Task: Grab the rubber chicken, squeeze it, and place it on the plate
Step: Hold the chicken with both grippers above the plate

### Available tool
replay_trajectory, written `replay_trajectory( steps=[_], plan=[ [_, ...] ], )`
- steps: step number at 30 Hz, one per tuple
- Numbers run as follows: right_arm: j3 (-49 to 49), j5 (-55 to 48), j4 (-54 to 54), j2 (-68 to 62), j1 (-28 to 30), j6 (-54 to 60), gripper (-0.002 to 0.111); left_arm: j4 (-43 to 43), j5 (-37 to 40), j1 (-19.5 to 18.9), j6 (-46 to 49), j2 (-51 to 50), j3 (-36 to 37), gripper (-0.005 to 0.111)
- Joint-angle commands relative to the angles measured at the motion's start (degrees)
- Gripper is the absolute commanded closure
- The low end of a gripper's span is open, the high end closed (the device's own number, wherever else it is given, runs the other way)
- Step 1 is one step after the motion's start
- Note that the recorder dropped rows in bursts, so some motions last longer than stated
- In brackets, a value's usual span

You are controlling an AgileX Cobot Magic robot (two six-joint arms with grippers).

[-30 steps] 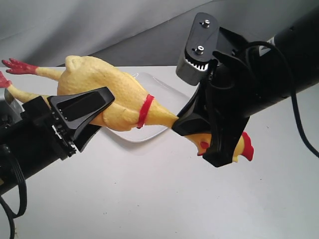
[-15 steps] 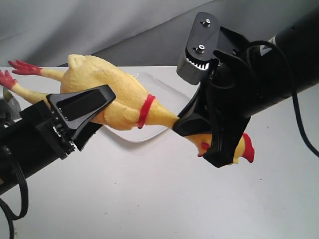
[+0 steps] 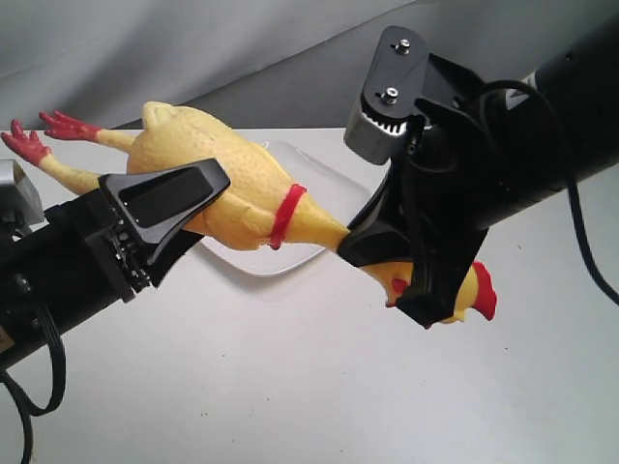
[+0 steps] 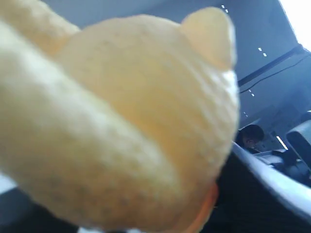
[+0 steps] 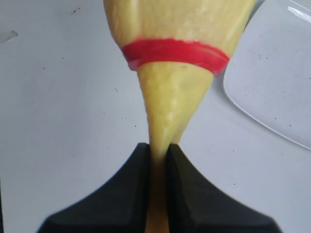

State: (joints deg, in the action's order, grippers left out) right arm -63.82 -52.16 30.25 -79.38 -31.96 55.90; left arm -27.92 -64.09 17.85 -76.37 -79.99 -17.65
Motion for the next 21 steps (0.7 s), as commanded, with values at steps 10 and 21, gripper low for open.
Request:
replay_trajectory(
  steps=[10, 21],
  plan=[
    [0.04, -1.2, -0.05, 0.47, -0.09, 0.15, 0.108, -0.07, -2.17, -0.21, 1.64, -0.07, -0.67, 0.103],
    [0.04, -1.3, -0.08, 0.47, -0.09, -0.01, 0.108, -2.07, -5.73, -0.21, 1.27, -0.07, -0.67, 0.004]
  ],
)
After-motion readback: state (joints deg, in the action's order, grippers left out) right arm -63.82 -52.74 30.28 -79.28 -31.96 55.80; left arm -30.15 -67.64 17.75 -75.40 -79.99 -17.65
